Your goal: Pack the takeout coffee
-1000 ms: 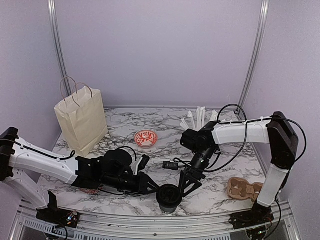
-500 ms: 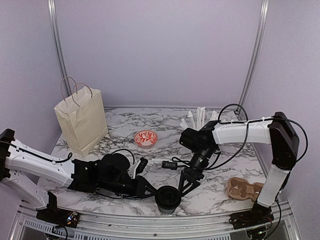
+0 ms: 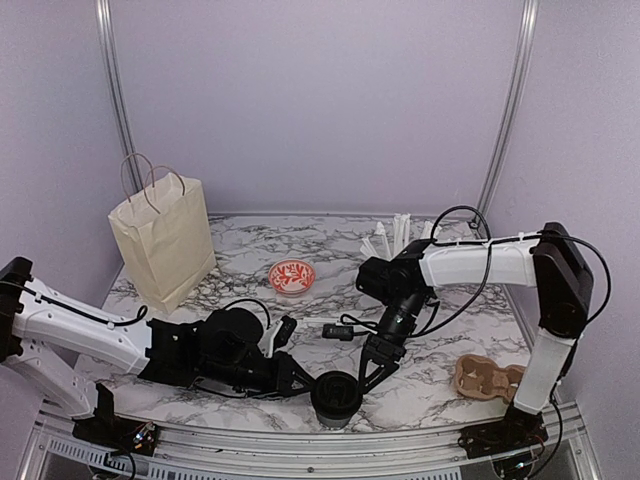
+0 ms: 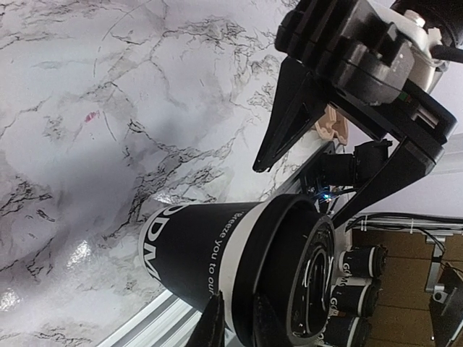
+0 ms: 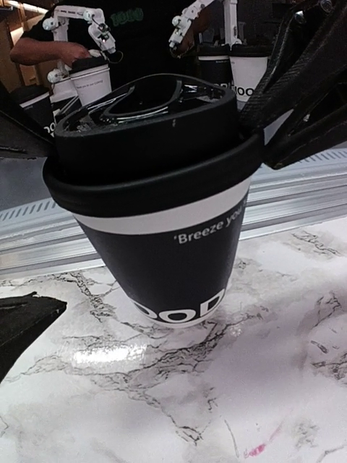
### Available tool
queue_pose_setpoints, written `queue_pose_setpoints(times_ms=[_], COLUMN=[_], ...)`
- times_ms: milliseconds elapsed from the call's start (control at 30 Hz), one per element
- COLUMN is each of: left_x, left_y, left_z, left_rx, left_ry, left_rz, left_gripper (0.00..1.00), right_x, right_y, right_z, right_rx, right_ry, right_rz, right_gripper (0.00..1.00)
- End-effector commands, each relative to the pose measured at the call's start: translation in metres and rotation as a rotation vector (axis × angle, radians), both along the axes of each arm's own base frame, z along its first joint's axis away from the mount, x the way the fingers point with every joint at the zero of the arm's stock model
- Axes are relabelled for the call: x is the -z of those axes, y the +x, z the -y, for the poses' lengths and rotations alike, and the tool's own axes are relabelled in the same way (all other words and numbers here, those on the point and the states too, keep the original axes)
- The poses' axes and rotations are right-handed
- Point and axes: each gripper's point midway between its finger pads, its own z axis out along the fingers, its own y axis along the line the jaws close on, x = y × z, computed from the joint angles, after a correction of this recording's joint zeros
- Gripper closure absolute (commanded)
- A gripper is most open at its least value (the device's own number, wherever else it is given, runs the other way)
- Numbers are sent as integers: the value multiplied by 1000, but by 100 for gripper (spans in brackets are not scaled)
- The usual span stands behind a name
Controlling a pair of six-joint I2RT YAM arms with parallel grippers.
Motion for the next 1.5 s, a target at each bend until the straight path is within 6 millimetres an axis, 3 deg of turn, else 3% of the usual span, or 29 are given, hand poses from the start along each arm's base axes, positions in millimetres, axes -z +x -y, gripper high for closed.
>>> queue_pose_setpoints(times_ms=[0, 133, 200, 467, 633, 733, 900, 1033, 1267, 1467], left_x=[76, 15, -7, -36, -68, -87, -113, -123, -119, -115], left_y=[-21, 7, 20, 40, 57, 80, 123, 134, 132, 131], left_z=[-67, -36, -29, -24, -37, -61, -105, -125, -132, -134], left_rx=[78, 82, 60, 30, -14, -92, -287, -374, -393, -390], left_ry=[460, 375, 352, 332, 351, 410, 469, 451, 431, 435], left_rz=[14, 222, 288, 369, 491, 597, 692, 707, 691, 687], left_gripper=[85, 83, 82, 74, 50, 33, 22, 20, 20, 20], right_x=[46, 7, -12, -59, -98, -117, -110, -89, -61, -48], right_y=[52, 53, 58, 66, 59, 55, 34, 12, -12, -19], right_z=[-6, -13, -14, -13, -16, -18, -33, -46, -57, -60], right_rx=[-49, -37, -17, -1, -46, -103, -240, -356, -460, -492], right_ry=[-64, 58, 108, 221, 348, 450, 490, 446, 397, 367], right_rz=[386, 398, 414, 460, 542, 668, 832, 836, 804, 795], right_gripper=[39, 37, 36, 32, 27, 3, 1, 3, 7, 9])
